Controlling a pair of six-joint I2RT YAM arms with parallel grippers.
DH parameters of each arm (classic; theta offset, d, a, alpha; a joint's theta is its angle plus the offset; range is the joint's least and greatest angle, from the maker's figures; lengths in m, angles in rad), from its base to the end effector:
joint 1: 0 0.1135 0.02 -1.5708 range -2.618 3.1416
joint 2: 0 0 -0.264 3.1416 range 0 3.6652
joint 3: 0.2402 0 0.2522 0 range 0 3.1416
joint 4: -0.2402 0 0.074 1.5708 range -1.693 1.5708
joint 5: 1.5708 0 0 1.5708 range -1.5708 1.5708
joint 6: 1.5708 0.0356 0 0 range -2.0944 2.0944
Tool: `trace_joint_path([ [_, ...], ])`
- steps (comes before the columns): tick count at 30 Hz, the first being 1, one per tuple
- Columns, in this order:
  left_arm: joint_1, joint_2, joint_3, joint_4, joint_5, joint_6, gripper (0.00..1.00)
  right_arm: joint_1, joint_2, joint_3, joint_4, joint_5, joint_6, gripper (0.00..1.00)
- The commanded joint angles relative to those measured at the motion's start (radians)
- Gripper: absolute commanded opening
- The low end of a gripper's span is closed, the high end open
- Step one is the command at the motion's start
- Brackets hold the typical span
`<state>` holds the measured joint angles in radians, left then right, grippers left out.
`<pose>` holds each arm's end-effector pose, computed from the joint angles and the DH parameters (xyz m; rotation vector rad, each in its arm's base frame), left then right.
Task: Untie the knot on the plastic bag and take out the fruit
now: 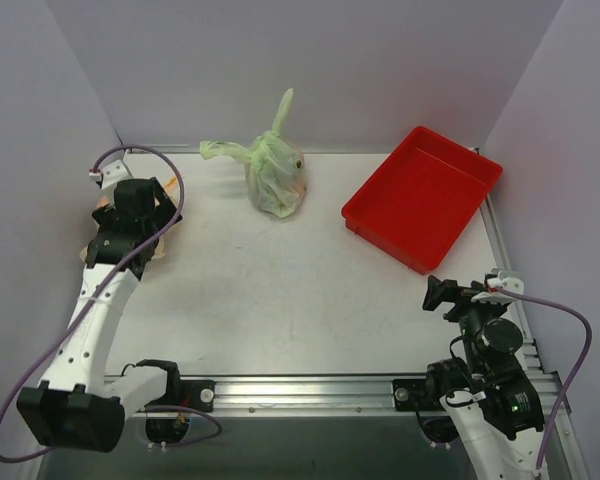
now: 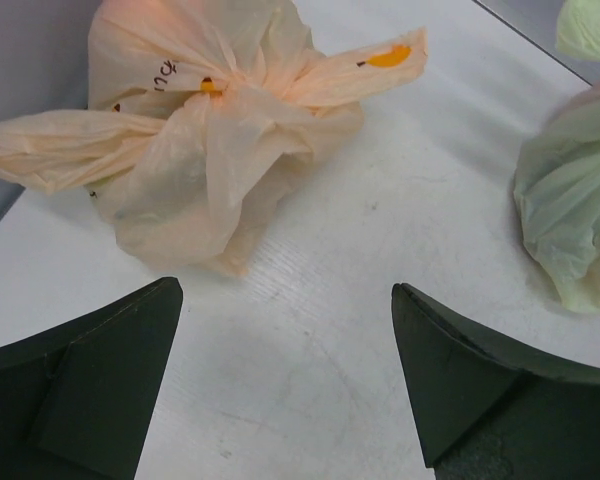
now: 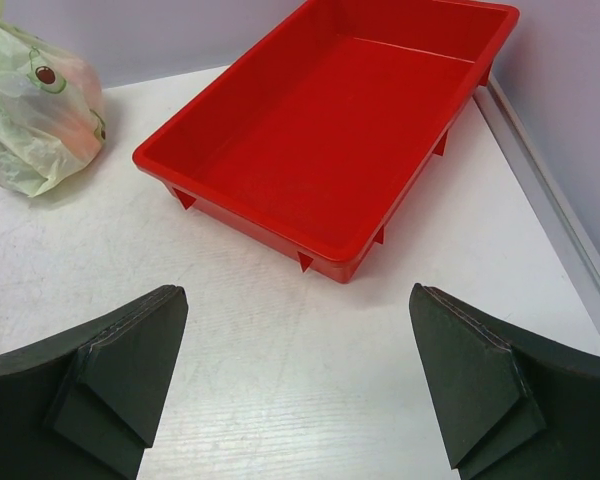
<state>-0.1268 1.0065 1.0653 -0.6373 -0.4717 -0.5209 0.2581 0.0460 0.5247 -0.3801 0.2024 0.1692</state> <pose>0.2087 -0.0103 0.3531 -0.6674 1.9716 0.1147 0.0544 0.0070 0.3024 0.0992 1.4740 0.1979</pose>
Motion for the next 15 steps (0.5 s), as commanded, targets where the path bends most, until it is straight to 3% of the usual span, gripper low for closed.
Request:
trace_joint_path([
  [1, 0.036, 0.175, 0.128, -0.025, -0.071, -0.03, 0.97, 0.01, 0.005, 0.011, 0.024, 0.034, 0.013, 1.0],
  [7, 0.121, 0.427, 0.232, -0.004, -0.015, -0.08, 0.97, 0.013, 0.002, 0.008, 0.024, 0.04, 0.024, 1.0],
  [12, 0.168, 0.515, 0.228, 0.048, -0.016, -0.122, 0.96, 0.013, 0.012, 0.011, 0.024, 0.028, 0.024, 1.0],
  [15, 0.168, 0.538, 0.206, 0.091, -0.005, -0.122, 0.8, 0.015, 0.021, 0.015, 0.024, 0.012, 0.02, 1.0],
])
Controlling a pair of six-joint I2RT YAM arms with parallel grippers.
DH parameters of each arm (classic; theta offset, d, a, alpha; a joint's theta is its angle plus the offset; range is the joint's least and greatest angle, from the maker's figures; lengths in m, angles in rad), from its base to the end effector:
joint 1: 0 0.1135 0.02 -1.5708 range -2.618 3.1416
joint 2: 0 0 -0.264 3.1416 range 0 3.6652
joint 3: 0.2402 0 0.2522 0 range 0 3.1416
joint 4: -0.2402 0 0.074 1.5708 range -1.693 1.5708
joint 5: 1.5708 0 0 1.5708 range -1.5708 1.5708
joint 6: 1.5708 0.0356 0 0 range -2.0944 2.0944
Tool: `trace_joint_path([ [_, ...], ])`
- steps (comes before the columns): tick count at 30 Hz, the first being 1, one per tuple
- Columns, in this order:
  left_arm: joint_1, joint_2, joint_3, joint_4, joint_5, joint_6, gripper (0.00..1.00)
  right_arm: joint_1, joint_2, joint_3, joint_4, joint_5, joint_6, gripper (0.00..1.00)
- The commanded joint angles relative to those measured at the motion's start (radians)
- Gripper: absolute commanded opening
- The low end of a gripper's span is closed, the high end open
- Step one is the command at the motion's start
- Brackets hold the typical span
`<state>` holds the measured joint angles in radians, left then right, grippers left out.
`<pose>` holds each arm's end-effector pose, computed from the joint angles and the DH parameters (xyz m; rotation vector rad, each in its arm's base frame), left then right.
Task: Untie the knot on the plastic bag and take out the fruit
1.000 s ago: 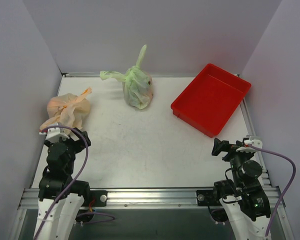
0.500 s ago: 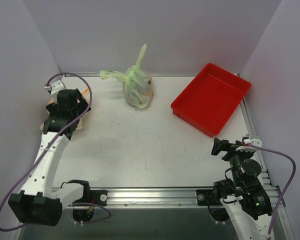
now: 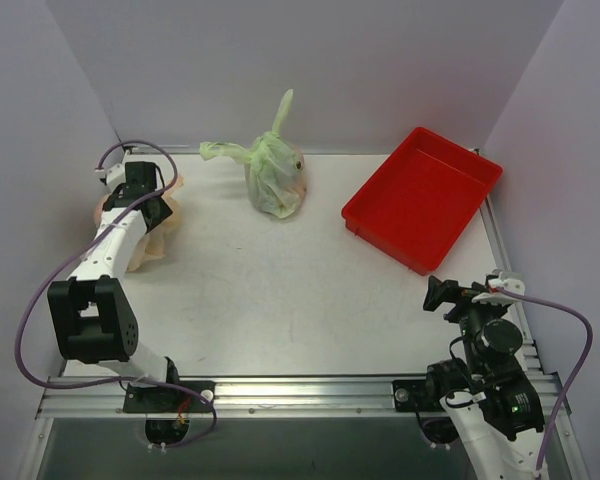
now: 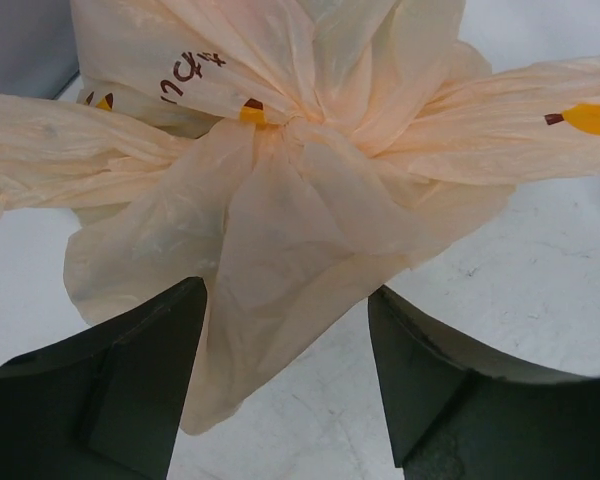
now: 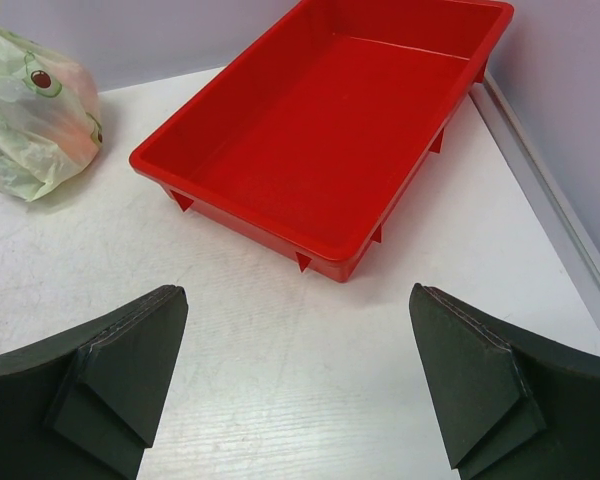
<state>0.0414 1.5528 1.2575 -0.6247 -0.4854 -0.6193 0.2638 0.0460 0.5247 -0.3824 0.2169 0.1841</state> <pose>0.3300 0.0303 0.2796 -0.9554 2.1762 0.3344 0.0544 0.0068 0.3022 0.1175 1.4753 0.2034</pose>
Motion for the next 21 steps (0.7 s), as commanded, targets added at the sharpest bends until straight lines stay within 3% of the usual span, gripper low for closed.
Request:
trace_joint_path([
  [1, 0.0, -0.004, 0.008, 0.086, 0.011, -0.023, 0.75, 0.009, 0.031, 0.018, 0.027, -0.002, -0.001, 1.0],
  [2, 0.0, -0.005, -0.001, 0.106, 0.022, -0.02, 0.69, 0.009, 0.035, 0.024, 0.025, 0.004, 0.005, 1.0],
  [3, 0.0, -0.007, -0.016, 0.118, 0.034, -0.014, 0.52, 0.009, 0.037, 0.034, 0.022, 0.025, 0.018, 1.0],
  [5, 0.0, -0.016, -0.035, 0.152, 0.07, 0.007, 0.33, 0.009, 0.045, 0.034, 0.02, 0.03, 0.054, 1.0],
  [6, 0.0, -0.022, -0.056, 0.161, 0.077, 0.015, 0.12, 0.009, 0.048, 0.04, 0.019, 0.027, 0.058, 1.0],
  [7, -0.001, -0.036, -0.066, 0.167, 0.085, 0.021, 0.02, 0.009, 0.058, 0.044, 0.007, 0.024, 0.063, 1.0],
  [13, -0.034, -0.123, -0.119, 0.184, 0.194, 0.084, 0.0, 0.009, 0.144, 0.144, -0.032, -0.01, 0.089, 1.0],
  [16, -0.165, -0.187, -0.145, 0.177, 0.191, 0.099, 0.0, 0.008, 0.225, 0.228, -0.044, -0.072, 0.081, 1.0],
  [21, -0.386, -0.304, -0.219, 0.163, 0.153, 0.004, 0.0, 0.011, 0.43, 0.375, -0.084, -0.324, 0.083, 1.0],
])
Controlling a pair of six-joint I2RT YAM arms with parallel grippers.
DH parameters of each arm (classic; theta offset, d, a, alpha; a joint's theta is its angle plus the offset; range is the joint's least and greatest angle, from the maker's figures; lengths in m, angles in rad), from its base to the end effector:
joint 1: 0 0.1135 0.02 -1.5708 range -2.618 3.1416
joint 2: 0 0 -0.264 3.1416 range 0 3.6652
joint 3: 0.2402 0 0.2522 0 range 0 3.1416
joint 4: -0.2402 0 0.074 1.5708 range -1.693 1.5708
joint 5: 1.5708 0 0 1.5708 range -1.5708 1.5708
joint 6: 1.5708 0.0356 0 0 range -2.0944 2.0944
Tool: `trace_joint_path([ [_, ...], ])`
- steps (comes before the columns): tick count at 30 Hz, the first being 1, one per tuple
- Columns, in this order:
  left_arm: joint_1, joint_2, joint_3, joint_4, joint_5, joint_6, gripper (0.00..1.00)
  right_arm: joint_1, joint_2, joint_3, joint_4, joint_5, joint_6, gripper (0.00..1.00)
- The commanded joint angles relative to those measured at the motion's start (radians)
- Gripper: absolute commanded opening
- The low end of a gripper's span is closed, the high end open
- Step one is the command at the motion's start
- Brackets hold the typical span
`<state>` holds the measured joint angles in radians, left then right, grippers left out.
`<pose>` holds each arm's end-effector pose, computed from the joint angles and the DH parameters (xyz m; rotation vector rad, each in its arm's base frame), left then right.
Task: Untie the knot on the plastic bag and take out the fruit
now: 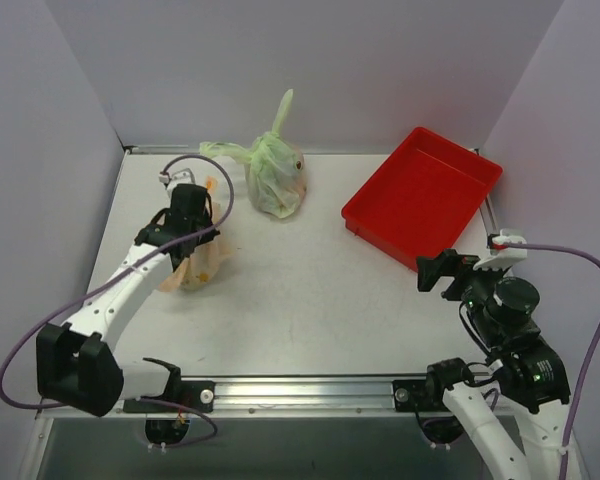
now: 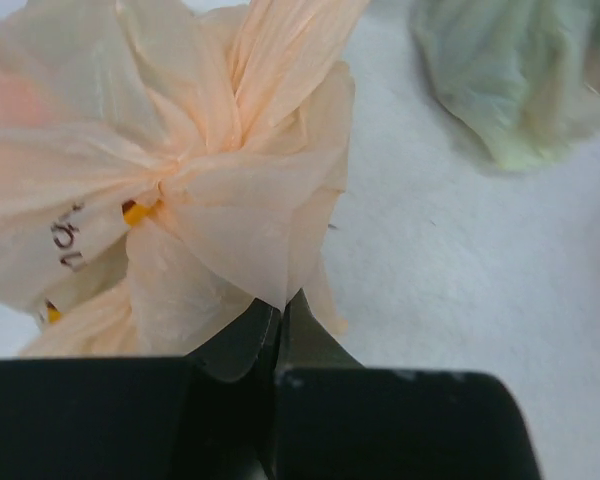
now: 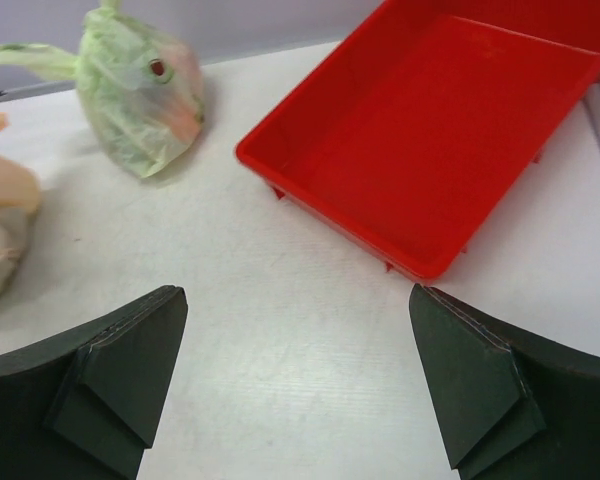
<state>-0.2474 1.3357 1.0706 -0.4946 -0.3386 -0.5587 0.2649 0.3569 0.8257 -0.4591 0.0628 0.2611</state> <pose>0.2827 -0.0592 0.2899 -0.5169 2.2186 -0.0254 0.0716 0.0171 0.3710 0.0469 1.5720 0.3650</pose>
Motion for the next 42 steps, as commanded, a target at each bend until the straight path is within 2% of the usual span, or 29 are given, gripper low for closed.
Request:
trace_joint_path([
  [1, -0.137, -0.119, -0.047, 0.033, 0.006, -0.105, 0.0, 0.01, 0.149, 0.094, -0.009, -0.205, 0.021, 1.0],
  [4, -0.281, -0.159, -0.095, 0.033, -0.003, -0.202, 0.0, 0.014, 0.25, 0.147, -0.01, -0.305, 0.046, 1.0],
  [7, -0.493, -0.153, -0.123, 0.047, -0.023, -0.277, 0.0, 0.052, 0.347, 0.184, -0.012, -0.333, 0.076, 1.0],
  [8, -0.53, -0.145, -0.124, 0.047, -0.033, -0.293, 0.0, 0.074, 0.367, 0.191, -0.012, -0.325, 0.078, 1.0],
  [11, -0.639, -0.113, -0.126, 0.067, -0.06, -0.337, 0.0, 0.203, 0.439, 0.204, -0.003, -0.238, 0.069, 1.0],
  [12, -0.711, -0.106, -0.124, 0.07, -0.091, -0.346, 0.0, 0.238, 0.47, 0.205, -0.001, -0.21, 0.067, 1.0],
  [14, -0.779, -0.09, -0.117, 0.07, -0.144, -0.354, 0.0, 0.336, 0.5, 0.202, 0.0, -0.13, 0.092, 1.0],
  [16, -0.845, -0.09, -0.118, 0.071, -0.178, -0.375, 0.0, 0.382, 0.534, 0.182, 0.013, -0.091, 0.116, 1.0],
  [18, -0.877, -0.093, -0.118, 0.073, -0.184, -0.383, 0.09, 0.439, 0.548, 0.15, 0.06, -0.067, 0.148, 1.0],
  [19, -0.886, -0.099, -0.116, 0.071, -0.185, -0.377, 0.21, 0.456, 0.55, 0.115, 0.082, -0.066, 0.159, 1.0],
  [22, -0.894, -0.138, -0.12, 0.047, -0.18, -0.369, 0.35, 0.525, 0.576, 0.087, 0.154, -0.024, 0.179, 0.97],
  [23, -0.895, -0.159, -0.123, 0.041, -0.188, -0.369, 0.49, 0.537, 0.585, 0.09, 0.163, -0.012, 0.179, 0.97],
  [26, -0.892, -0.259, -0.139, -0.007, -0.249, -0.383, 0.69, 0.58, 0.629, 0.124, 0.181, -0.006, 0.159, 0.96],
  [30, -0.879, -0.363, -0.144, -0.085, -0.29, -0.388, 0.77, 0.606, 0.709, 0.171, 0.207, -0.009, 0.147, 0.93],
  [34, -0.839, -0.397, -0.162, -0.165, -0.295, -0.405, 0.8, 0.626, 0.792, 0.204, 0.238, -0.02, 0.139, 0.91],
  [39, -0.716, -0.386, -0.178, -0.171, -0.171, -0.374, 0.81, 0.645, 0.922, 0.239, 0.25, -0.032, 0.145, 0.91],
  [42, -0.693, -0.368, -0.166, -0.162, -0.16, -0.353, 0.82, 0.66, 0.971, 0.225, 0.272, -0.031, 0.148, 0.91],
])
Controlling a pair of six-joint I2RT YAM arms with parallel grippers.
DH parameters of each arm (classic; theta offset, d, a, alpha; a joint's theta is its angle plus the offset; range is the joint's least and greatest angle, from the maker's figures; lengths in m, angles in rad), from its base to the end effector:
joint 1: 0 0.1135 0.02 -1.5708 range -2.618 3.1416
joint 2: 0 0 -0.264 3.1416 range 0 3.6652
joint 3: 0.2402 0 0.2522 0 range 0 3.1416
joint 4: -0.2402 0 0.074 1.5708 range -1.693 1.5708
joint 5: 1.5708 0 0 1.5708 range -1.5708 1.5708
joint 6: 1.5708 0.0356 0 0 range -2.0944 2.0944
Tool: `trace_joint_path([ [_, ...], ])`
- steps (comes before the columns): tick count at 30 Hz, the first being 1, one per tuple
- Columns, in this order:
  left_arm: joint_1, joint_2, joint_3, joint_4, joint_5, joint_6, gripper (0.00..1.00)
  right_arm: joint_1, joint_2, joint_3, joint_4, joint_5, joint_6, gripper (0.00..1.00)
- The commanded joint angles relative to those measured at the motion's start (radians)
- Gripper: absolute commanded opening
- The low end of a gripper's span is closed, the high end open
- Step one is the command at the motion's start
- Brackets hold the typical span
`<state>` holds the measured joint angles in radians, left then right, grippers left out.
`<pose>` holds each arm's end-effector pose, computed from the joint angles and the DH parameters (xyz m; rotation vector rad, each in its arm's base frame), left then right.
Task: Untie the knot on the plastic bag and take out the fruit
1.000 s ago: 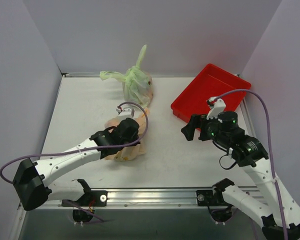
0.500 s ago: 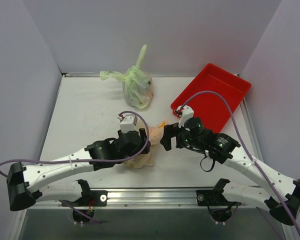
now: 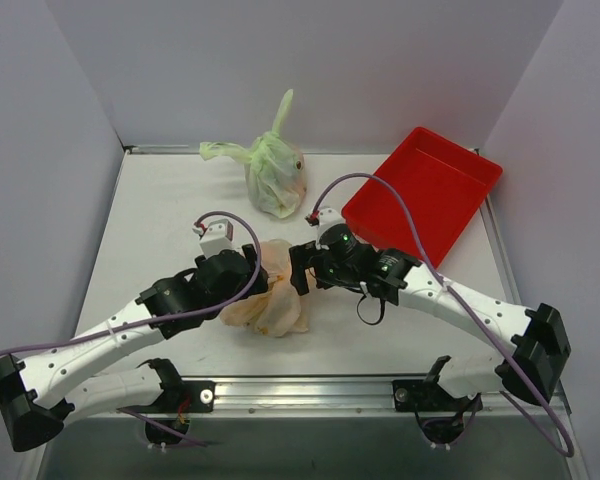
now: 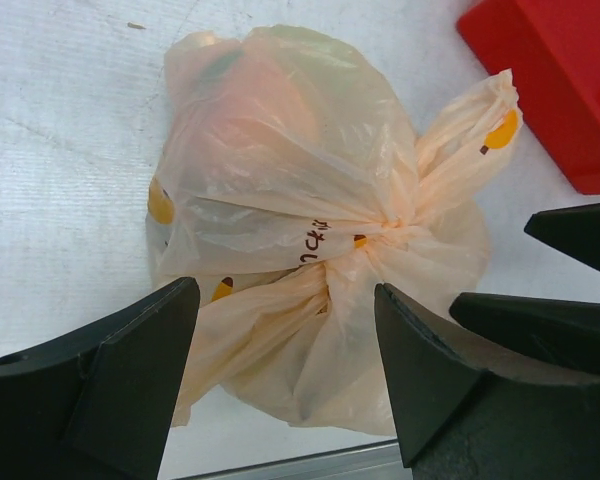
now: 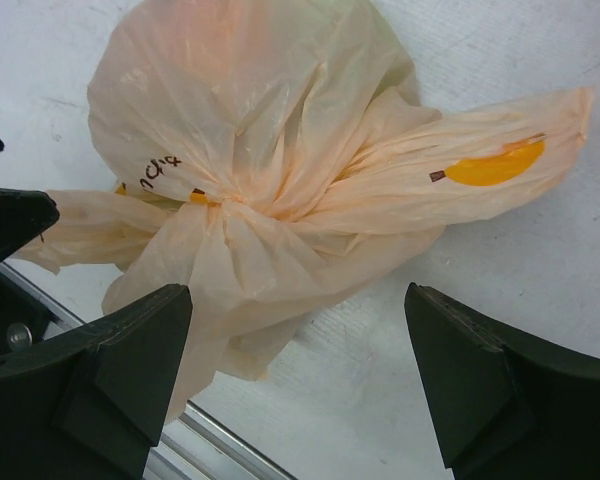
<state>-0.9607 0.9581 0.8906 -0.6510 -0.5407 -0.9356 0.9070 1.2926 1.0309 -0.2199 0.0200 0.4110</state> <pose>0.1269 -0.1496 0.3040 -0.2479 2.1928 -0.4536 0.1834 0.2333 0.3112 -0.5148 2.0864 0.7800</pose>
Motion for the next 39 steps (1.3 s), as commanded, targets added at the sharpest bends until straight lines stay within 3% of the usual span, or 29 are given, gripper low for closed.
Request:
trace_joint_path([
  [1, 0.025, 0.025, 0.022, 0.007, 0.047, 0.037, 0.82, 0.02, 0.045, -0.009, 0.043, 0.015, 0.003, 0.92],
  [4, 0.027, 0.059, 0.031, 0.036, 0.065, 0.047, 0.82, 0.02, 0.062, -0.063, 0.096, 0.024, 0.029, 0.86],
  [8, 0.027, 0.106, 0.045, 0.07, 0.094, 0.047, 0.82, 0.021, 0.077, -0.147, 0.149, 0.012, 0.041, 0.63],
  [11, 0.027, 0.152, 0.06, 0.079, 0.097, 0.044, 0.82, 0.02, 0.067, -0.176, 0.18, 0.005, 0.045, 0.28],
  [15, 0.025, 0.224, 0.1, 0.082, 0.11, 0.018, 0.82, 0.021, 0.045, -0.215, 0.246, -0.012, 0.032, 0.0],
  [31, 0.019, 0.389, 0.146, 0.129, 0.067, -0.203, 0.82, 0.023, -0.007, -0.308, 0.39, -0.089, 0.025, 0.0],
  [33, 0.019, 0.413, 0.154, 0.128, 0.05, -0.21, 0.77, 0.023, -0.019, -0.318, 0.398, -0.092, 0.022, 0.0],
  [35, 0.02, 0.421, 0.159, 0.129, 0.033, -0.215, 0.68, 0.023, -0.035, -0.324, 0.401, -0.091, 0.02, 0.0],
  [36, 0.02, 0.418, 0.163, 0.129, 0.012, -0.215, 0.55, 0.023, -0.041, -0.331, 0.399, -0.088, 0.02, 0.0],
  [38, 0.025, 0.413, 0.166, 0.129, -0.007, -0.206, 0.37, 0.023, -0.059, -0.339, 0.399, -0.078, 0.022, 0.0],
  [39, 0.034, 0.404, 0.168, 0.128, -0.016, -0.194, 0.17, 0.023, -0.064, -0.342, 0.396, -0.075, 0.02, 0.0],
])
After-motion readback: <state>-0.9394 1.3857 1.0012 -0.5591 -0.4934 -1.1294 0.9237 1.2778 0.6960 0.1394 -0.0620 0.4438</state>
